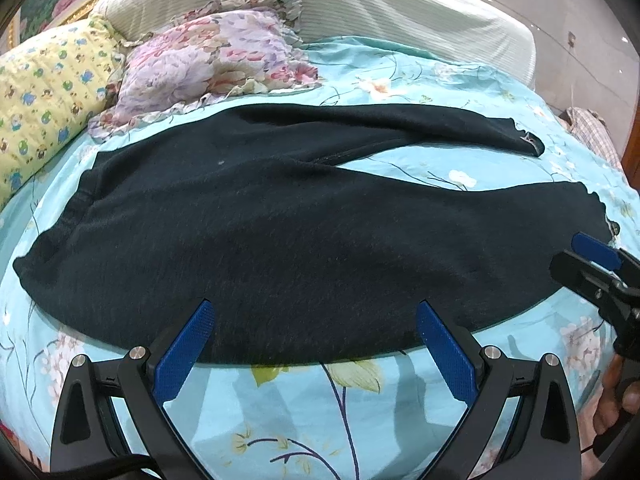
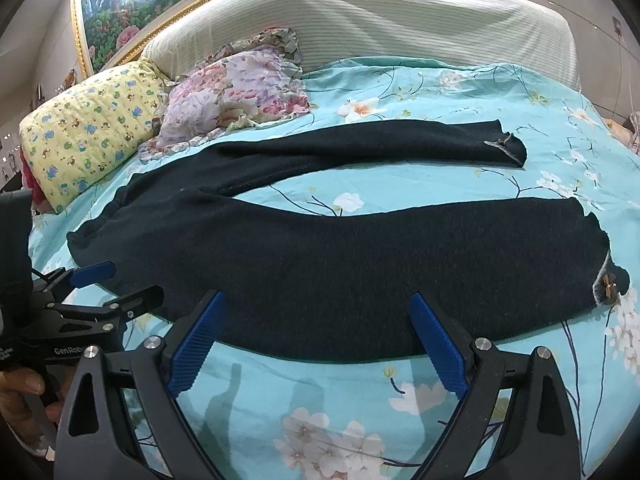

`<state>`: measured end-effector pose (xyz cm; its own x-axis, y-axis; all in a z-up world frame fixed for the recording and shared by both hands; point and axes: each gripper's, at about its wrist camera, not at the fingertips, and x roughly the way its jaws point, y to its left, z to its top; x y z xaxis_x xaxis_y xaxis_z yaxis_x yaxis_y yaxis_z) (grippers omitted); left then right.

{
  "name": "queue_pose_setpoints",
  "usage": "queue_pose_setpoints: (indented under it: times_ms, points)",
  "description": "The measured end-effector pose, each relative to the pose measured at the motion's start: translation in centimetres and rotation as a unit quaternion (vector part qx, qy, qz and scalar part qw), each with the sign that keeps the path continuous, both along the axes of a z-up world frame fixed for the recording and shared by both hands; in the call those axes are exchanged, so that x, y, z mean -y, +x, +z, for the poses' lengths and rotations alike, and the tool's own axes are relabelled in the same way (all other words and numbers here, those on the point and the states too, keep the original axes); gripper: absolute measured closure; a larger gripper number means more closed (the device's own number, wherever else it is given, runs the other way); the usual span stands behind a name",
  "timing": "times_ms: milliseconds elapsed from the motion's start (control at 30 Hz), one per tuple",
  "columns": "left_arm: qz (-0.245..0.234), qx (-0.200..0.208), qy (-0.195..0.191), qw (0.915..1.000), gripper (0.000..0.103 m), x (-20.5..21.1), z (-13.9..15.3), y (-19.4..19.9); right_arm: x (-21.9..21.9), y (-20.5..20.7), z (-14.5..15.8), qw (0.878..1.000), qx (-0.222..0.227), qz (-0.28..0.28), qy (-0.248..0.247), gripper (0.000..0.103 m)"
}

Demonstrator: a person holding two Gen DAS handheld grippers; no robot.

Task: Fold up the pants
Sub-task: 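Move both grippers toward the pants legs' hem ends, then grasp the hem of the pants leg with the right gripper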

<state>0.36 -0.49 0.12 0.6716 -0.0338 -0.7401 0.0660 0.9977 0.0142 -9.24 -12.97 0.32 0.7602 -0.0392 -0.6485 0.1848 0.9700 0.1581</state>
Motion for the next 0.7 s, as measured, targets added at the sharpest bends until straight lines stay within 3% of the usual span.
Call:
queue_pose_setpoints:
  times_ms: [400,700]
  points:
    - [-0.046,0.019,0.04,0.9979,0.002,-0.3,2.1,3.3,2.7,2.1,2.0,0.998,-0.008,-0.033,0.046,0.01]
    - [-0.062,0.034,0.067,0.9953,0.002,-1.0,3.8,8.0,4.7,5.4,3.9,0.998,-0.003,-0.045,0.041,0.01]
